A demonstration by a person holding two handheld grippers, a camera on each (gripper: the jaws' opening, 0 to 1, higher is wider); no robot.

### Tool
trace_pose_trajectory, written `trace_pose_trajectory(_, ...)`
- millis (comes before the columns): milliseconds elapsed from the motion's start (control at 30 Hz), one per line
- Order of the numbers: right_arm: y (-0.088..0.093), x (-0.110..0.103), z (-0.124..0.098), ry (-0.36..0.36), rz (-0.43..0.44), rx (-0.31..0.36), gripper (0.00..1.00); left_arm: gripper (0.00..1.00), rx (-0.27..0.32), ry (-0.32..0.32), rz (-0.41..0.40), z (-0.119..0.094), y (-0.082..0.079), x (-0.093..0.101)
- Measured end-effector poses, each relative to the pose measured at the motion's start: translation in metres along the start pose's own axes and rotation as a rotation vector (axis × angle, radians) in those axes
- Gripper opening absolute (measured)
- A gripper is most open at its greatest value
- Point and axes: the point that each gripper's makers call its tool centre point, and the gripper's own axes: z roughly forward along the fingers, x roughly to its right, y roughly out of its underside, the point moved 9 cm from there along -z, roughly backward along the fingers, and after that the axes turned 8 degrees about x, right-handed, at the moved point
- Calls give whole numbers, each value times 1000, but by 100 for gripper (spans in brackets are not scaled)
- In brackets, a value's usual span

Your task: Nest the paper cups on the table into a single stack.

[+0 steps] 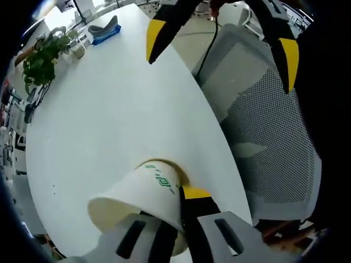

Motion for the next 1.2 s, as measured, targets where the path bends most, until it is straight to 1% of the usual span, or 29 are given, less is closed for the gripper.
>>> trace_pose_trajectory(267,-1,1,2,-5,1,-4,82,0,-4,7,-4,2,0,-2)
trace_pose_trajectory(600,-2,2,3,-9,6,-3,82,4,-14,22,10,3,-2,-3)
trace_pose_trajectory(767,-1,3,4,-13,7,-7,82,7,-24,30,21,1,-2,-1)
trace_pose_trajectory(900,-2,5,5,-15,7,-5,81,10,-34,30,28,0,-2,-3)
trace_pose_trajectory(1067,-2,5,7,-18,7,-6,81,15,-45,15,41,-3,-2,-5)
trace_pose_trajectory(1200,-3,5,7,-21,6,-2,81,15,-51,8,50,-5,-2,-6)
